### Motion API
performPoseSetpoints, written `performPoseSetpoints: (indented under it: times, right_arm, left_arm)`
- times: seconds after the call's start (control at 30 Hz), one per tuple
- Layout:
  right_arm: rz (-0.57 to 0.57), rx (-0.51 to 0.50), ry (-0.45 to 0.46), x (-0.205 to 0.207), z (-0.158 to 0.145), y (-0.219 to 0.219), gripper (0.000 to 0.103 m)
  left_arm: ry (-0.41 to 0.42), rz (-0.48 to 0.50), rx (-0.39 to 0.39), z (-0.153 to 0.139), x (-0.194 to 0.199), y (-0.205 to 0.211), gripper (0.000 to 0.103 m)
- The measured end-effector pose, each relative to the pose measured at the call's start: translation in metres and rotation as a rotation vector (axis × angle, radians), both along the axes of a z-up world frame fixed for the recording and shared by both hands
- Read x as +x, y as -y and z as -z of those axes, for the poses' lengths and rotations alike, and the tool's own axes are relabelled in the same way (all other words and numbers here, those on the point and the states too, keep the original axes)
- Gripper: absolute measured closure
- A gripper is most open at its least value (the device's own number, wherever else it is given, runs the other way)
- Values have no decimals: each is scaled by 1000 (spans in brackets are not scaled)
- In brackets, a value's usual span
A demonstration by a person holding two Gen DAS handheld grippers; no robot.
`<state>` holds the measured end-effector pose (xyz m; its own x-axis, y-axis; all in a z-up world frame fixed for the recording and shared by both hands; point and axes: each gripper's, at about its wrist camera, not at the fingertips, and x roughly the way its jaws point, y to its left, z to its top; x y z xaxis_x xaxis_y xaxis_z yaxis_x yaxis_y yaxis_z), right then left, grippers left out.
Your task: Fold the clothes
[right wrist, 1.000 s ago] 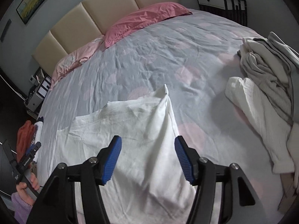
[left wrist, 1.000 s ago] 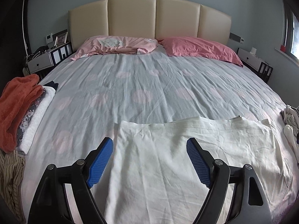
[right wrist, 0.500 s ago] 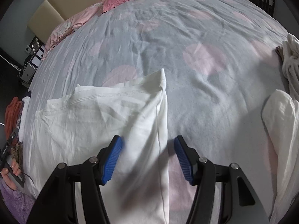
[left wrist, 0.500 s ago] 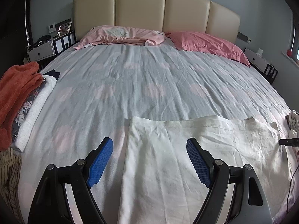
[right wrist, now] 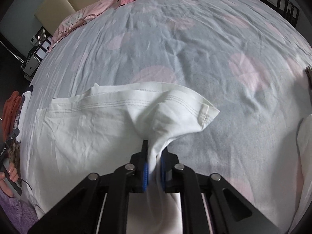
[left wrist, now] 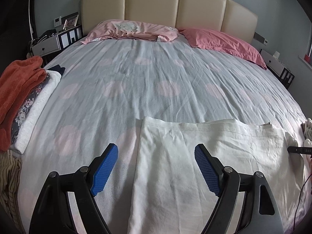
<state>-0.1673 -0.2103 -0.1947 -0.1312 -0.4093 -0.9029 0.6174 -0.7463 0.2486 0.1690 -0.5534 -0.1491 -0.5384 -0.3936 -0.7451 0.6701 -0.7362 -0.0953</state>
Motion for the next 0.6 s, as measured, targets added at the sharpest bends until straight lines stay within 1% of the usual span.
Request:
performPoseSetpoints:
  times: [0.1,0.2,0.3,0.47,0.53,0.6]
  right_arm:
    - [12,20,-19,10,-16,7,95]
    - [24,24,-29,23,-38,17,95]
    - [25,12,-37,42,-64,34,96]
    - [-2,-16,-52,81,-104,78,96]
    - [-21,-12,-62,98,-116,99,96]
    - [-40,-6,-72,115,-122,123,96]
  left_arm:
    - [0,-10,1,-8,8,5,21]
    - [22,-8,-50,-17,15,5,21]
    - [6,-6,-69,-26,24,5,21]
    - [-67,1,-21,-41,46,16,21]
    - [-90,1,-15,-46,54,20,21]
    - [-107,3,-1,-49,62,25,21]
